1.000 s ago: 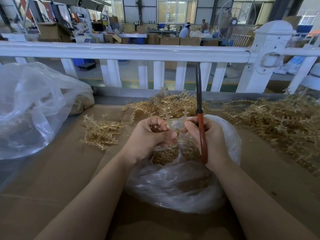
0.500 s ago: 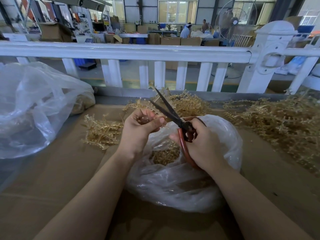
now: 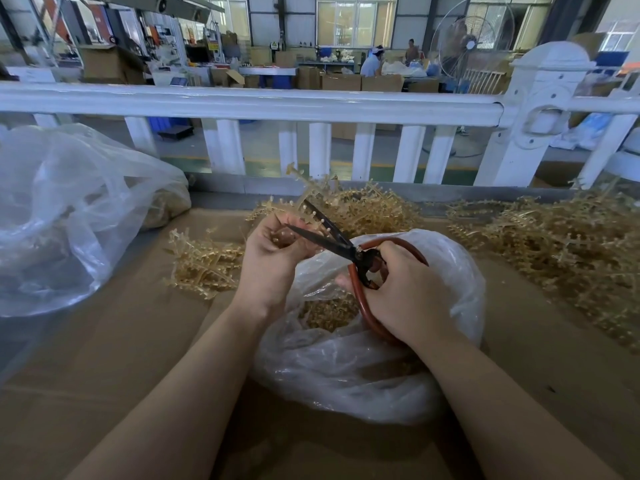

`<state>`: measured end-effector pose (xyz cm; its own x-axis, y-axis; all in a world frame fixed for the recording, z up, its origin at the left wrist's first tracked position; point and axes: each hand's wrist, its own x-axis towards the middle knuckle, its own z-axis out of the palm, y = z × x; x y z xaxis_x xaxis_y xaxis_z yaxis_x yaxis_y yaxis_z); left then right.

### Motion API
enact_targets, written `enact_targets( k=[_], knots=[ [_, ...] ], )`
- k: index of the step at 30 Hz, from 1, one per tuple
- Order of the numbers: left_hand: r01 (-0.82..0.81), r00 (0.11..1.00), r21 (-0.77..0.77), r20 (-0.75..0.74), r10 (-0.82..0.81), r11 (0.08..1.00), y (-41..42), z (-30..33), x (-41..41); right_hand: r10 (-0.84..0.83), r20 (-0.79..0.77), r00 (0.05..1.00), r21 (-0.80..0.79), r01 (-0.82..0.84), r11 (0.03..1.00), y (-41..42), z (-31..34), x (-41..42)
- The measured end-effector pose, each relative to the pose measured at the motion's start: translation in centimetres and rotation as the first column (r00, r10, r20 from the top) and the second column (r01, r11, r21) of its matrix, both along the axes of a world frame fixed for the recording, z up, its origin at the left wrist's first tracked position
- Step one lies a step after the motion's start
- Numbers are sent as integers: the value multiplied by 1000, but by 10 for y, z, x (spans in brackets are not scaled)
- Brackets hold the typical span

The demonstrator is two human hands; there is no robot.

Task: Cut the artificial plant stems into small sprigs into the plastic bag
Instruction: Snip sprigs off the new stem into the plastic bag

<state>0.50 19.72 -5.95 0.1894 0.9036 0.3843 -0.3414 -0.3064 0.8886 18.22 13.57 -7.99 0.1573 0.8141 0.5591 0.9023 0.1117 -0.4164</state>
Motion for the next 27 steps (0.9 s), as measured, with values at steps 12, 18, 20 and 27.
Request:
enact_targets(
  k=[12, 18, 20, 27],
  knots=[
    [13, 1000, -23, 15, -13, 1000, -1, 1, 0, 40, -85, 996, -9, -41, 999, -4, 1, 0],
    [18, 999, -28, 40, -17, 999, -2, 3, 0, 38, -84, 996, -2, -38, 999, -4, 3, 0],
    [24, 999, -29, 45, -22, 999, -3, 4, 1, 33, -78, 996, -2, -33, 999, -4, 3, 1],
    [44, 997, -19, 56, -42, 999, -5, 7, 3, 3, -52, 999, 22, -2, 1000, -3, 3, 0]
  ],
)
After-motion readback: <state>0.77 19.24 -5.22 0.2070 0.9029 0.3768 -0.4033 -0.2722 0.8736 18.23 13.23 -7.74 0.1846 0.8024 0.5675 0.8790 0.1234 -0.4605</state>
